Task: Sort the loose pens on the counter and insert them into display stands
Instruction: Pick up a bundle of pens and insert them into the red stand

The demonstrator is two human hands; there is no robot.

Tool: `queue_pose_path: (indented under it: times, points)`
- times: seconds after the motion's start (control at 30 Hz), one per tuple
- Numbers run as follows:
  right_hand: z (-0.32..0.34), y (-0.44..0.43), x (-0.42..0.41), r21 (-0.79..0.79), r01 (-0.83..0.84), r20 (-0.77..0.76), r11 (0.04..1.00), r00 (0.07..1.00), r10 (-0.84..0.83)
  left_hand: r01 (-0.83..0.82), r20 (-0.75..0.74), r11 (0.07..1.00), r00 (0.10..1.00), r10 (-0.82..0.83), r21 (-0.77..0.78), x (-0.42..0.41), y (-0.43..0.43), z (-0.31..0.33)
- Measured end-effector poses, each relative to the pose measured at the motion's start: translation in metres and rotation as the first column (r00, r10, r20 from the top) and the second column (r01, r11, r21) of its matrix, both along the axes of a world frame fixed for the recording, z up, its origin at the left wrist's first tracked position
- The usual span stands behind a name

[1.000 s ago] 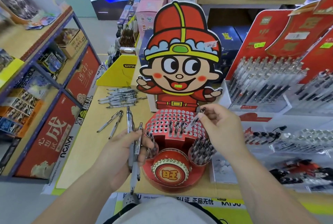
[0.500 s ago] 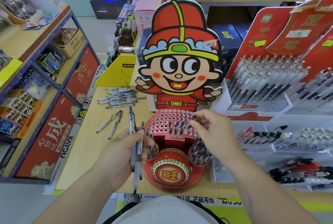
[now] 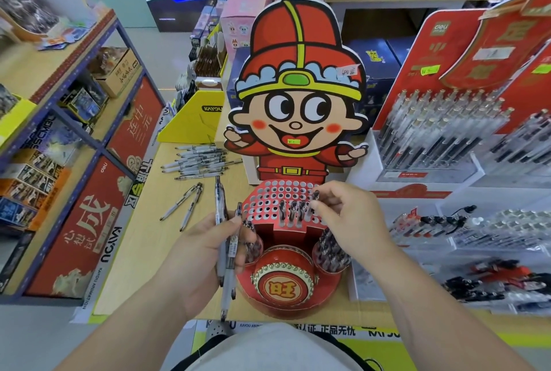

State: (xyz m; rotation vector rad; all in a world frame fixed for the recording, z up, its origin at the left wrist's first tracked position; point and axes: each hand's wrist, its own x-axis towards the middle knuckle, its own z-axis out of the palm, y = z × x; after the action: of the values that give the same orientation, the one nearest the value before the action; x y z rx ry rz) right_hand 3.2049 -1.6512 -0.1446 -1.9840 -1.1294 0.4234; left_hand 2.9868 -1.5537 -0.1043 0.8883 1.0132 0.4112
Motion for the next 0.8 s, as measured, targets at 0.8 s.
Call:
queue_pose_path:
  times: [0.8]
  points:
    - [0.003, 0.0026, -0.0019, 0.012, -0.005, -0.003, 1.0, 1.0, 0.005, -0.002, 0.055, 1.0, 0.998, 0.002, 0.001, -0.0033, -0.0046, 0.003]
